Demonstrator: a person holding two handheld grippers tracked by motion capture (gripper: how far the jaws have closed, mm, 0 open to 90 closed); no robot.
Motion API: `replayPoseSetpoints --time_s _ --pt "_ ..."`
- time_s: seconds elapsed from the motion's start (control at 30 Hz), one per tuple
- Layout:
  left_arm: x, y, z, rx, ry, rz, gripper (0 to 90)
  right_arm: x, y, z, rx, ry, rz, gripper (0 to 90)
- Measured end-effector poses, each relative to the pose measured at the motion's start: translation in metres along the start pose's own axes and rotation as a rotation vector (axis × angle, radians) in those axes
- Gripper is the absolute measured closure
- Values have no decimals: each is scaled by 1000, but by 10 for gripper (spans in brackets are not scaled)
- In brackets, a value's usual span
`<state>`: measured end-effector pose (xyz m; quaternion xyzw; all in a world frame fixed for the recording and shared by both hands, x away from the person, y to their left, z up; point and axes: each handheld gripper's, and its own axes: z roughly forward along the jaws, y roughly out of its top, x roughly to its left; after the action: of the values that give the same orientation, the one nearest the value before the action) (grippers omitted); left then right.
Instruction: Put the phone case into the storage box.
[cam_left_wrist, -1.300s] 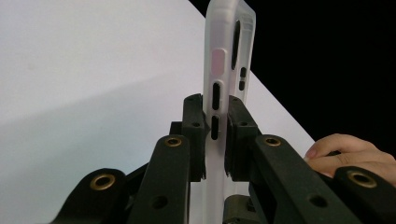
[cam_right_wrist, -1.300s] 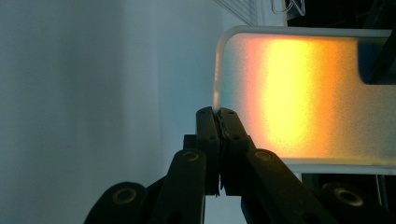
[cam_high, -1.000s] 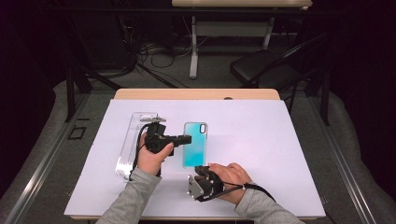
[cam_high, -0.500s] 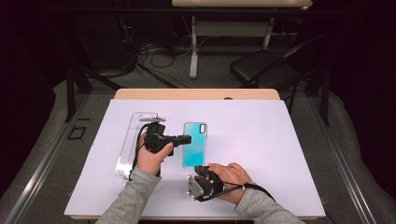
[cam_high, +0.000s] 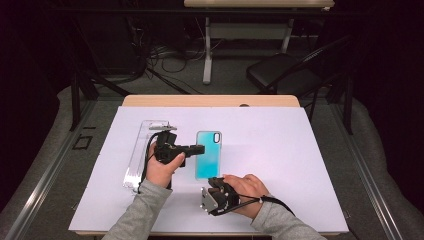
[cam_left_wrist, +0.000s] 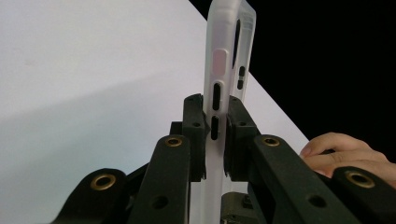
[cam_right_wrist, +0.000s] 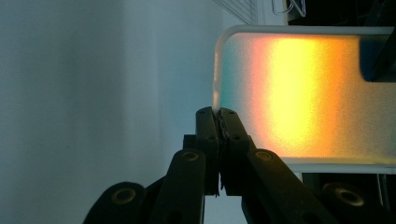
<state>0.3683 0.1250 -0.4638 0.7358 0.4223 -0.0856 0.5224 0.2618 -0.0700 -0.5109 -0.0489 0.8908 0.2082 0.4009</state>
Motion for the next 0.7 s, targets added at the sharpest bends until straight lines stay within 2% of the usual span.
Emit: replayPoseSetpoints --time_s 0.7 --pt "2 1 -1 -6 -5 -6 821 -1 0 0 2 -10 13 864"
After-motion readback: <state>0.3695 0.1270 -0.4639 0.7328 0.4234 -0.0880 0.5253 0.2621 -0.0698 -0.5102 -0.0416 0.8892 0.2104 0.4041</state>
